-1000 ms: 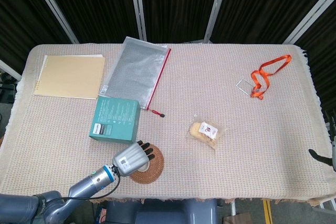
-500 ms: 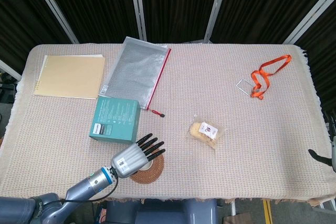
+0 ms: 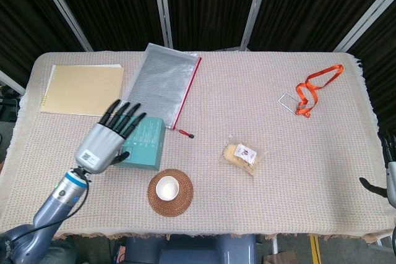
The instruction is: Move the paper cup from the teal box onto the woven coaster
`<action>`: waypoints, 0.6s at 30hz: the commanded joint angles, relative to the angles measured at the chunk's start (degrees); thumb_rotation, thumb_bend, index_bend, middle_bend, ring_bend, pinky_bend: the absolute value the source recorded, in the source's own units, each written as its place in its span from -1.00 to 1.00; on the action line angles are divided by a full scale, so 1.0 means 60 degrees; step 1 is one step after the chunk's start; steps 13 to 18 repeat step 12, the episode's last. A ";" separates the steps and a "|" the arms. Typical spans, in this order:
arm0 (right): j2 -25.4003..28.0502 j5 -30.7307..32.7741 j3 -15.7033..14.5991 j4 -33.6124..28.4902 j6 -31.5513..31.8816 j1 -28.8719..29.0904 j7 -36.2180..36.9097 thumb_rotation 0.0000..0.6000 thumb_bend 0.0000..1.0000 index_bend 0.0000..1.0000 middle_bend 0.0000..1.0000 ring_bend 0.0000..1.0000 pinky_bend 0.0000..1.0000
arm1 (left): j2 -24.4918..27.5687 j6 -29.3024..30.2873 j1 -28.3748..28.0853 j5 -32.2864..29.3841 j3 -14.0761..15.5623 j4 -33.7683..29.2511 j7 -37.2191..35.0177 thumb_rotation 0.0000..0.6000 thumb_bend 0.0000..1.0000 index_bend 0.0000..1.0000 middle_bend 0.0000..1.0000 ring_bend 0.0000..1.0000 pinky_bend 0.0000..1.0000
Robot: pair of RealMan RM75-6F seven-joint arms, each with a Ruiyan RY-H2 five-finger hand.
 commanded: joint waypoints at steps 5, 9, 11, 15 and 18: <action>0.0049 -0.0121 -0.0029 -0.0093 -0.0039 0.0033 0.0121 1.00 -1.00 -1.00 -1.00 -1.00 -1.00 | 0.0496 0.1126 0.1813 -0.0808 0.0629 0.1273 -0.2330 1.00 -1.00 -1.00 -1.00 -1.00 -1.00; 0.0083 -0.0196 -0.0053 -0.0137 -0.0048 0.0039 0.0213 1.00 -1.00 -1.00 -1.00 -1.00 -1.00 | 0.0508 0.1464 0.2382 -0.0842 0.0873 0.1622 -0.2694 1.00 -1.00 -1.00 -1.00 -1.00 -1.00; 0.0097 -0.0239 -0.0068 -0.0163 -0.0046 0.0040 0.0248 1.00 -1.00 -1.00 -1.00 -1.00 -1.00 | 0.0553 0.1522 0.2571 -0.0822 0.0967 0.1721 -0.2760 1.00 -1.00 -1.00 -1.00 -1.00 -1.00; 0.0103 -0.0259 -0.0076 -0.0171 -0.0044 0.0040 0.0257 1.00 -1.00 -1.00 -1.00 -1.00 -1.00 | 0.0575 0.1524 0.2628 -0.0815 0.0982 0.1738 -0.2789 1.00 -1.00 -1.00 -1.00 -1.00 -1.00; 0.0103 -0.0259 -0.0076 -0.0171 -0.0044 0.0040 0.0257 1.00 -1.00 -1.00 -1.00 -1.00 -1.00 | 0.0575 0.1524 0.2628 -0.0815 0.0982 0.1738 -0.2789 1.00 -1.00 -1.00 -1.00 -1.00 -1.00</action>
